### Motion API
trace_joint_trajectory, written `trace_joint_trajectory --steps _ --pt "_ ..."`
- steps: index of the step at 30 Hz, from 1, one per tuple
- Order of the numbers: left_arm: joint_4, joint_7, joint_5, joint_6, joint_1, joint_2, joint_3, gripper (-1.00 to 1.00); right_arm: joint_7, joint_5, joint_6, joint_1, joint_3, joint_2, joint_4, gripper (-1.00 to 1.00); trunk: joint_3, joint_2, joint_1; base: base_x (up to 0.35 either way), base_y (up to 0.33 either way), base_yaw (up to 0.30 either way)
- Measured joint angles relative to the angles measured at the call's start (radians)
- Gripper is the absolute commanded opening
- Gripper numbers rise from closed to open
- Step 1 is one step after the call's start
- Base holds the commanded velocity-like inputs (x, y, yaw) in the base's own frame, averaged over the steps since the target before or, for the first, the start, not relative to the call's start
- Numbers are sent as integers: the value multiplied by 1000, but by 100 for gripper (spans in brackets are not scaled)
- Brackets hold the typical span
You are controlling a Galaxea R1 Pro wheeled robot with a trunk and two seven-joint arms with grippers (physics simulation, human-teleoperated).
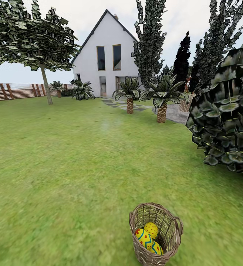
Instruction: Take the three Easter eggs out of the wicker basket on the lawn in the garden, then place them on the lawn next to a single tree (choose any tree) so that all three eggs are next to the same tree and none are left in the basket.
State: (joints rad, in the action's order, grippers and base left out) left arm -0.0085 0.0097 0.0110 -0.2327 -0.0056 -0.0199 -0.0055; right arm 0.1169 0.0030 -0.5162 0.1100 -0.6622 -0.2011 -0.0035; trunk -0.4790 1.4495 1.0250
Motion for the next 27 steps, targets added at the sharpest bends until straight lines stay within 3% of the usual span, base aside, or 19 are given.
trace_joint_trajectory --steps 2,5,6,8,9,11,14,17,18,20,21,27 --pt "0 0 0 0 0 0 0 100 39 -1 -8 0 -1 -1 -27 100 0 0 0 0 0 0" --pt "0 0 0 0 0 0 -1 100 205 -11 -40 10 -22 -2 -109 100 0 0 0 0 0 0" --pt "0 0 0 0 0 0 -1 100 308 -24 -52 34 -64 0 -157 100 0 0 0 0 0 0" --pt "0 0 0 0 0 0 -1 100 410 -50 -60 66 -132 2 -210 100 0 0 0 0 0 0" --pt "0 0 0 0 0 0 0 100 498 -75 -64 91 -205 5 -268 100 0 0 0 0 0 0" --pt "0 0 0 0 0 0 0 100 612 -100 -66 116 -294 15 -360 100 0 0 0 0 0 0" --pt "0 0 0 0 0 0 -1 100 697 -115 -45 136 -344 38 -455 100 0 0 0 0 0 0" --pt "0 0 0 0 0 0 -1 100 765 -123 32 163 -381 103 -655 100 0 0 0 0 0 0" --pt "0 0 0 0 0 0 -1 100 776 -123 52 171 -392 143 -741 100 0 0 0 0 0 0" --pt "0 0 0 0 0 0 -1 100 782 -122 66 176 -412 186 -820 100 0 0 0 0 0 0" --pt "0 0 0 0 0 0 -1 100 785 -121 73 180 -437 221 -884 100 0 0 0 0 0 0" --pt "0 0 0 0 0 0 -1 100 791 -118 87 186 -492 296 -1010 100 0 0 0 0 0 0"
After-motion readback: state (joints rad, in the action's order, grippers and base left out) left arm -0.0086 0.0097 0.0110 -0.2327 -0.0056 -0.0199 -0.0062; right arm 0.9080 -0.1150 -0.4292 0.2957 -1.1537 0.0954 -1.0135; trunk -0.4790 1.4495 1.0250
